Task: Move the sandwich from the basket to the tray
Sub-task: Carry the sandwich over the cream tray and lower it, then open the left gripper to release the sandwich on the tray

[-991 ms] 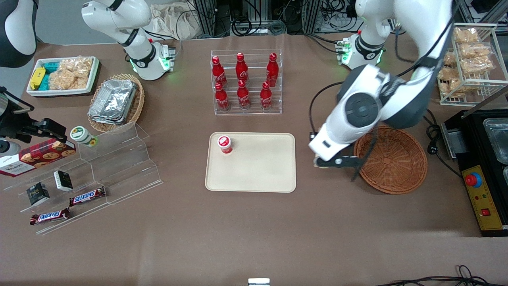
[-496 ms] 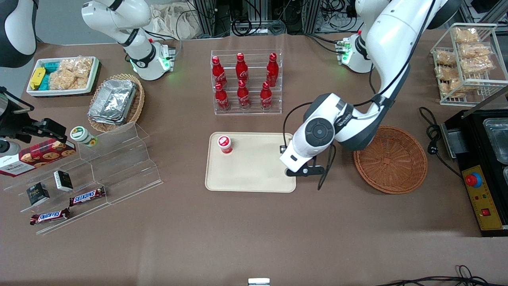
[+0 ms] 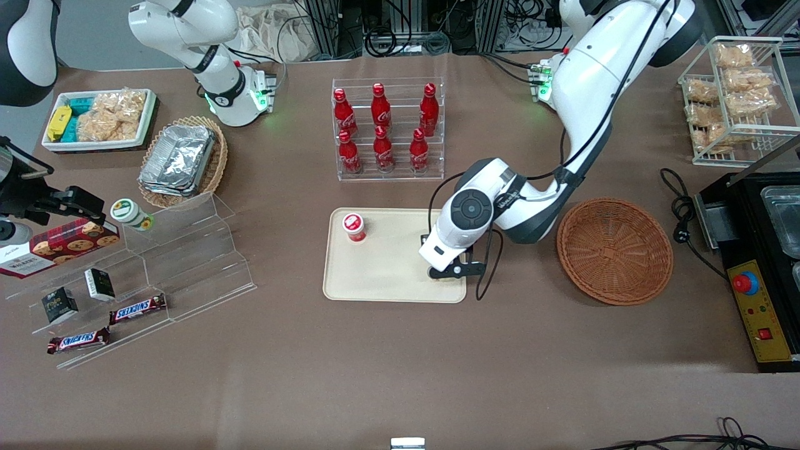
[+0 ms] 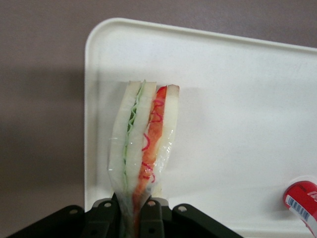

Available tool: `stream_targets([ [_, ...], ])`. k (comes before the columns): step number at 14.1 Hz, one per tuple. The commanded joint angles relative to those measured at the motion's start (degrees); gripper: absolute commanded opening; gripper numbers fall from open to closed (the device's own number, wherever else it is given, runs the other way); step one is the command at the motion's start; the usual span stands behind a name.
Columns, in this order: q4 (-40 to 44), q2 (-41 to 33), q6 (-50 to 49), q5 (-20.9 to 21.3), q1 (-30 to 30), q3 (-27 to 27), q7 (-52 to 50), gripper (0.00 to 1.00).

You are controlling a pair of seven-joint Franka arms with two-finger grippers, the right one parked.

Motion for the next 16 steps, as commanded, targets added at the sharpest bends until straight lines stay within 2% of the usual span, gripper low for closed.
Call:
stream_targets([
  [1,1.83,0.65,-0.26,4.21,-1.43,0.54,-2.26,0.77],
  [2,1.83,0.47,-0.44,4.58,-1.52,0.46,-2.35,1.00],
  [6,2.01,-3.21,-3.85,3.97,-0.82,0.54,-2.35,1.00],
  [8,1.31,-6.89,-5.44,3.71,2.33,0.46,-1.57,1.00],
  [10,-0.09,-12.34,-12.18,3.09,6.37,0.11,1.06,1.00],
  [11,-0.53,-14.63,-14.22,1.00,9.09,0.02,5.52,1.00],
  [13,-1.41,-20.33,-16.08,-6.11,11.57,1.94,16.41,1.00],
  [16,-5.18,-28.07,-18.72,-11.31,10.26,12.38,29.24,1.00],
])
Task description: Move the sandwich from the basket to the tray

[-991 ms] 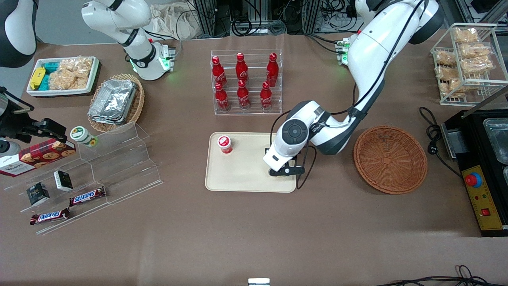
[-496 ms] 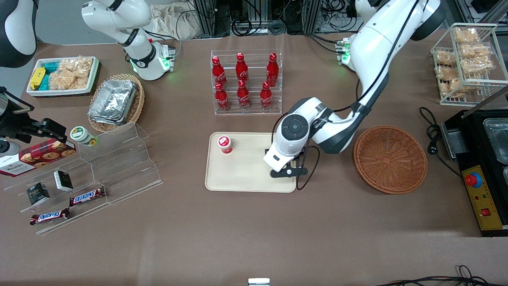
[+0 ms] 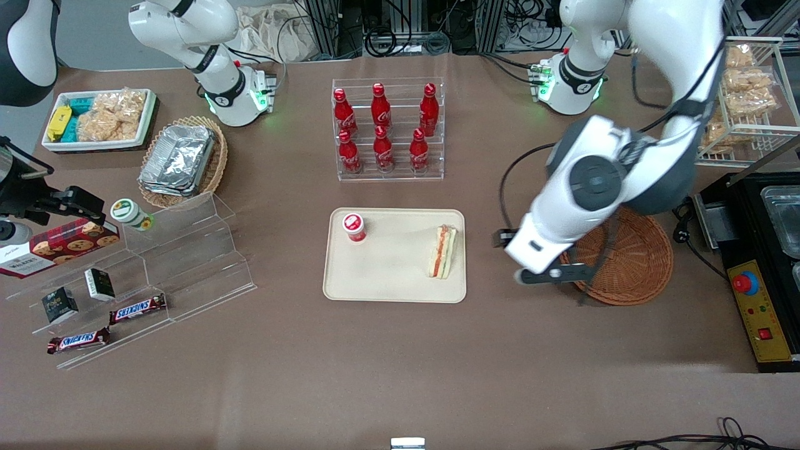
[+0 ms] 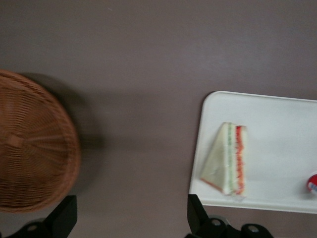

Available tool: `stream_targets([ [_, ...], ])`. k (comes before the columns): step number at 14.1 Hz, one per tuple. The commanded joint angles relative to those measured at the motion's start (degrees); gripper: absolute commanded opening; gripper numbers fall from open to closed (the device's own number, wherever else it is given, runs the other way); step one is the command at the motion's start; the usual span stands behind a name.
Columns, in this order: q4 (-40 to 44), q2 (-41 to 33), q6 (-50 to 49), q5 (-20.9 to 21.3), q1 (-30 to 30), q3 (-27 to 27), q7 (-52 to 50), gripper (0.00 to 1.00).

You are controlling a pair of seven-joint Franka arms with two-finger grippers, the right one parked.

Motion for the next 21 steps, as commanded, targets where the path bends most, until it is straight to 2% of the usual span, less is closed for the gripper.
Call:
stream_targets([
  [1,-7.35,-9.03,-0.16,-4.93,-0.86,8.24,13.64,1.00],
  [4,-10.43,-13.18,-1.82,-6.70,-3.14,17.56,24.22,1.00],
  [8,-12.11,-14.68,-1.48,-7.75,-2.62,22.41,31.01,1.00],
  [10,-11.15,-14.50,-2.00,-11.61,-2.44,22.95,33.39,1.00],
  [17,-6.31,-12.57,-5.08,-11.54,-0.51,24.44,31.90,1.00],
  [21,-0.61,-8.36,-5.17,-9.43,-0.42,24.54,31.98,1.00],
])
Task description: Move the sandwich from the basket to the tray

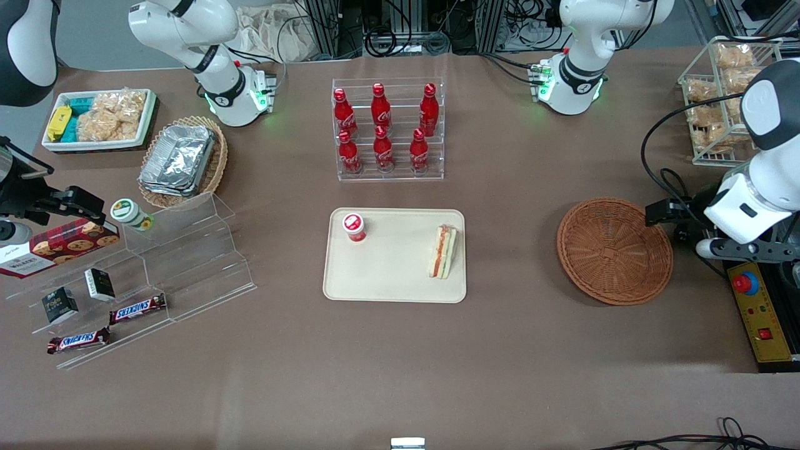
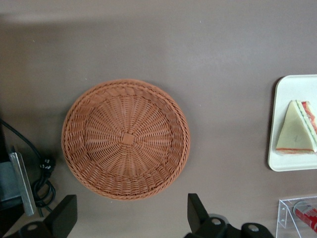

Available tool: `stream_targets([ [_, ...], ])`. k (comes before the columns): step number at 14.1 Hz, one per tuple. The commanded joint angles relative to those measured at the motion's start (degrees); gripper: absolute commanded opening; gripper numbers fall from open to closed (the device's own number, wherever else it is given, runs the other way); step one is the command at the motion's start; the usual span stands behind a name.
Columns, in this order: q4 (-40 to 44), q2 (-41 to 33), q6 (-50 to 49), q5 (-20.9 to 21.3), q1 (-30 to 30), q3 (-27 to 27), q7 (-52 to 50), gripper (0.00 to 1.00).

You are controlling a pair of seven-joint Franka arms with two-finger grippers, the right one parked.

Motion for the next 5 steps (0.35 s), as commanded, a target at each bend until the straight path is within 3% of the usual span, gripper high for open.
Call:
stream_targets([
  [1,6.69,4.47,-2.24,1.29,0.09,-0.05,-0.22,1.00],
  [5,7.32,4.57,-2.51,1.65,0.09,-0.05,0.30,1.00],
])
